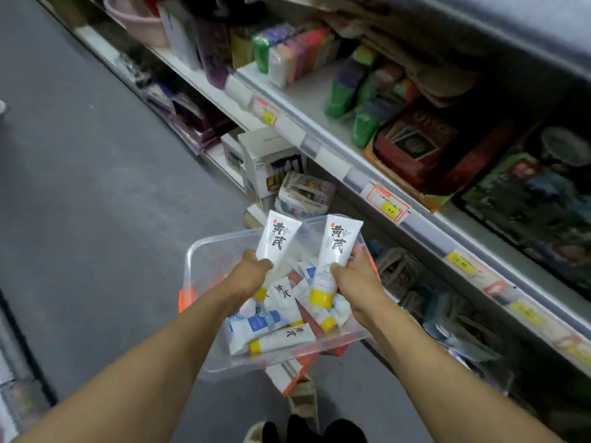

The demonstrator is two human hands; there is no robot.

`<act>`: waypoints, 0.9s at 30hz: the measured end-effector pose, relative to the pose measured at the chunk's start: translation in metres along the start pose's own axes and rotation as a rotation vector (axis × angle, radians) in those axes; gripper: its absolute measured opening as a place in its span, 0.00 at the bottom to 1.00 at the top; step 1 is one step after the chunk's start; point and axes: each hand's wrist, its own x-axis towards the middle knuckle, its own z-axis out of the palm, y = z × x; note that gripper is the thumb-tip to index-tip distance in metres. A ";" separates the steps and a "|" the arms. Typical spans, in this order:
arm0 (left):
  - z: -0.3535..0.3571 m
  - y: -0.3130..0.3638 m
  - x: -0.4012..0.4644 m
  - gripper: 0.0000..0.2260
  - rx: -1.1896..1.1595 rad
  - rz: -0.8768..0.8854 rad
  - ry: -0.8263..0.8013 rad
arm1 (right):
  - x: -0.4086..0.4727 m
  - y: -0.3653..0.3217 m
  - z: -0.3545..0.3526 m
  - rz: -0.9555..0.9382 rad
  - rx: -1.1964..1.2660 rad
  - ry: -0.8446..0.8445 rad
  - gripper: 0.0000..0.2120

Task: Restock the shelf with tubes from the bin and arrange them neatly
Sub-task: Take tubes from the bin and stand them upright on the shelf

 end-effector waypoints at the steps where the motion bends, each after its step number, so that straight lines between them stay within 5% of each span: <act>1: -0.006 0.009 -0.010 0.15 -0.012 0.035 -0.001 | -0.011 -0.010 -0.002 -0.025 0.016 0.014 0.17; 15: -0.030 0.138 -0.141 0.17 0.199 0.606 0.040 | -0.154 -0.113 -0.067 -0.473 -0.055 0.340 0.18; 27: 0.046 0.225 -0.219 0.13 0.386 0.923 -0.058 | -0.224 -0.126 -0.175 -0.514 0.019 0.640 0.18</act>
